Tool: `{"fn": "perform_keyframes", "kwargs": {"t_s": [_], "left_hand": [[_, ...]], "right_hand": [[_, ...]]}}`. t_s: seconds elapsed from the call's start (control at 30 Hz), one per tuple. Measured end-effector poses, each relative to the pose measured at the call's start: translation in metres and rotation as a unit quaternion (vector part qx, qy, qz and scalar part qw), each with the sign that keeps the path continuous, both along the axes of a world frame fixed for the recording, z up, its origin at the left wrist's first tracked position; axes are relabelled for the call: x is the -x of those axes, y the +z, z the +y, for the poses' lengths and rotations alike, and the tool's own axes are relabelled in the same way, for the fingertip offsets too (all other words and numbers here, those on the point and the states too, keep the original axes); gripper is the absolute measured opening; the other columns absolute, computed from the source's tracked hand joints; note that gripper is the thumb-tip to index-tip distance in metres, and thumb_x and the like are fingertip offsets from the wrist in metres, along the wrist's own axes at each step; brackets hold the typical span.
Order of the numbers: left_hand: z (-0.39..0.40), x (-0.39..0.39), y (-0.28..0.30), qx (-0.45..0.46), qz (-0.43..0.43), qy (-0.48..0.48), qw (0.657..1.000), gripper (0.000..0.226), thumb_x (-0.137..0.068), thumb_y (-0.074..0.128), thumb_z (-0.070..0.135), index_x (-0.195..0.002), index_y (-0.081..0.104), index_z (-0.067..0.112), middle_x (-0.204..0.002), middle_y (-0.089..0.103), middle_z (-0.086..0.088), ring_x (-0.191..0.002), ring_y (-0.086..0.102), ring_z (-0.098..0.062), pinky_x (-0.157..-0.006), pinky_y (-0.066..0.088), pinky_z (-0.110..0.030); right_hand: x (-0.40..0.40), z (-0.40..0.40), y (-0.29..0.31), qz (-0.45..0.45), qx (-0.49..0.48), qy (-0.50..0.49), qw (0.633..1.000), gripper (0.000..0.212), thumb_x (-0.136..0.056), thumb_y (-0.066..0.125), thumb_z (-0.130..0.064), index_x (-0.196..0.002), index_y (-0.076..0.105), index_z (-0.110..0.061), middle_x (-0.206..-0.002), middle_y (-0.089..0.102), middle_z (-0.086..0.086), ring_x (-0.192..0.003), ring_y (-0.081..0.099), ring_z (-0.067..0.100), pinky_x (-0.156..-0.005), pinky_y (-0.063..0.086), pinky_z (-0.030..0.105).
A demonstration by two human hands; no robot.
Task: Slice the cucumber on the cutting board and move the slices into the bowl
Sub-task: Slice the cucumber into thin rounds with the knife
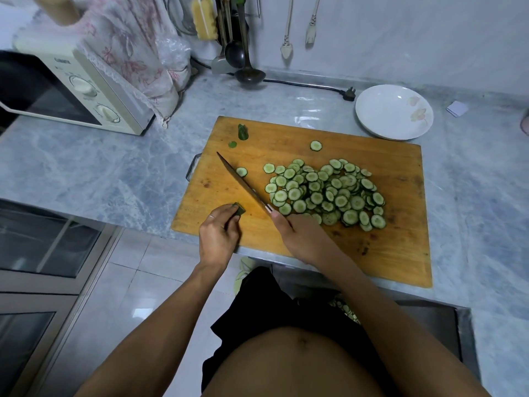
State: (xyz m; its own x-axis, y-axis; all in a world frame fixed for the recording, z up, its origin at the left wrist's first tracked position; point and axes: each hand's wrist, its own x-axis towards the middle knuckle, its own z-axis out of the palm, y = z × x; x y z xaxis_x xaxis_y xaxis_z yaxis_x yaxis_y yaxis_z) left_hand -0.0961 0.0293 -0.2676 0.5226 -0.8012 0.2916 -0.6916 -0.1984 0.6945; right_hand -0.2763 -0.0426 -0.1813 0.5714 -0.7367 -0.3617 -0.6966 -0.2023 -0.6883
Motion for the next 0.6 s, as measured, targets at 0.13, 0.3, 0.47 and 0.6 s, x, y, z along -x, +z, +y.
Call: {"fn": "perform_keyframes", "kwargs": {"t_s": [0.13, 0.3, 0.47, 0.6], "left_hand": [[-0.003, 0.004, -0.001, -0.003, 0.002, 0.007, 1.000, 0.022, -0.083, 0.069, -0.004, -0.104, 0.075, 0.001, -0.109, 0.072, -0.012, -0.099, 0.067, -0.025, -0.093, 0.041, -0.010], [-0.002, 0.005, -0.002, -0.003, 0.003, 0.018, 1.000, 0.020, -0.083, 0.069, -0.004, -0.101, 0.076, 0.001, -0.108, 0.071, -0.013, -0.094, 0.067, -0.023, -0.088, 0.042, -0.009], [-0.003, 0.007, 0.000, -0.012, 0.028, 0.035, 0.999, 0.020, -0.082, 0.067, -0.004, -0.098, 0.077, 0.003, -0.107, 0.073, -0.013, -0.096, 0.069, -0.021, -0.090, 0.042, -0.008], [-0.002, 0.004, 0.000, -0.031, 0.007, 0.026, 0.999, 0.020, -0.082, 0.059, 0.002, -0.091, 0.077, 0.002, -0.098, 0.074, -0.015, -0.087, 0.070, -0.029, -0.081, 0.048, -0.022]], "right_hand": [[0.010, 0.004, 0.006, -0.017, 0.017, 0.017, 1.000, 0.059, -0.104, 0.030, -0.049, -0.059, 0.032, -0.010, -0.053, 0.030, 0.005, -0.045, 0.031, 0.016, -0.047, 0.020, 0.027], [0.011, 0.020, 0.016, -0.019, 0.017, 0.046, 0.999, 0.057, -0.104, 0.032, -0.048, -0.059, 0.030, -0.014, -0.055, 0.031, 0.002, -0.048, 0.031, 0.014, -0.046, 0.021, 0.027], [0.012, 0.028, 0.018, -0.011, 0.041, 0.054, 0.998, 0.056, -0.104, 0.033, -0.049, -0.062, 0.036, -0.012, -0.059, 0.041, 0.004, -0.055, 0.040, 0.014, -0.051, 0.027, 0.026], [0.013, 0.030, 0.018, -0.007, 0.051, 0.071, 0.996, 0.057, -0.104, 0.030, -0.049, -0.064, 0.037, -0.009, -0.061, 0.042, 0.008, -0.057, 0.042, 0.021, -0.049, 0.024, 0.027]]}}
